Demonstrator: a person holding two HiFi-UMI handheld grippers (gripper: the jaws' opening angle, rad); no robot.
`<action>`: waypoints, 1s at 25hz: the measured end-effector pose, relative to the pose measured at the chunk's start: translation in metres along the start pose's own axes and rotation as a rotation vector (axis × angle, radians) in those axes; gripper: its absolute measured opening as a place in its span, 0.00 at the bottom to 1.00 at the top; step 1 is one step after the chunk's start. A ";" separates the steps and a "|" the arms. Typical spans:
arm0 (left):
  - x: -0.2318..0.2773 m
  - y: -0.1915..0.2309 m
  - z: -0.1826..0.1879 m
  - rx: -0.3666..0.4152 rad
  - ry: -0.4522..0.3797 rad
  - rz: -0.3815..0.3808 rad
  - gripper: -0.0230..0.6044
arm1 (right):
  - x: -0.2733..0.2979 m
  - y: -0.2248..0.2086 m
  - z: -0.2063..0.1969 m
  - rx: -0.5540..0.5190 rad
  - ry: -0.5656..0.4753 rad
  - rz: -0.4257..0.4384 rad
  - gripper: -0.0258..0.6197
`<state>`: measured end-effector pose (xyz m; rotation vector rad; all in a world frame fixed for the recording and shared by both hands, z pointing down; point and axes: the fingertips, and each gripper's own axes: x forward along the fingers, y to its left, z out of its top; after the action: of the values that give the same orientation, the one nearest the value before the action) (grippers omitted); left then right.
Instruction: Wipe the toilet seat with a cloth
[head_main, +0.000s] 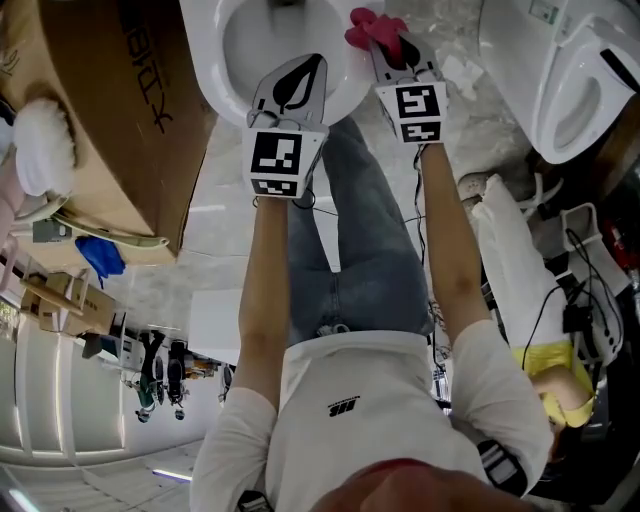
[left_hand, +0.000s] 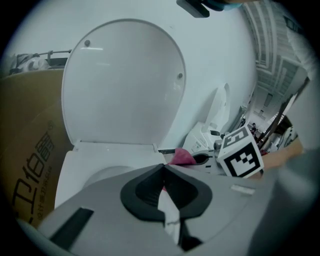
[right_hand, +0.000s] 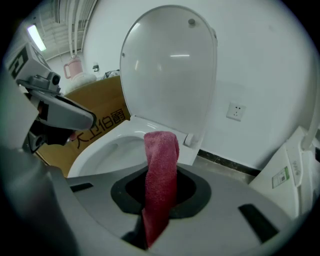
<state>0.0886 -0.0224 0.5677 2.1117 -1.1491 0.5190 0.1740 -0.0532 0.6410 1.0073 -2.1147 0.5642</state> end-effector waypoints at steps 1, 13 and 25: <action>0.000 0.001 -0.006 -0.005 0.005 -0.002 0.05 | 0.004 0.000 -0.008 -0.001 0.015 -0.007 0.12; -0.014 -0.010 -0.055 -0.025 0.050 -0.048 0.05 | 0.015 0.035 -0.081 -0.112 0.194 -0.007 0.12; -0.057 -0.005 -0.096 -0.033 0.085 -0.055 0.05 | 0.001 0.083 -0.114 -0.019 0.188 0.050 0.12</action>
<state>0.0601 0.0813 0.5981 2.0668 -1.0419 0.5544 0.1548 0.0691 0.7091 0.8576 -1.9792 0.6377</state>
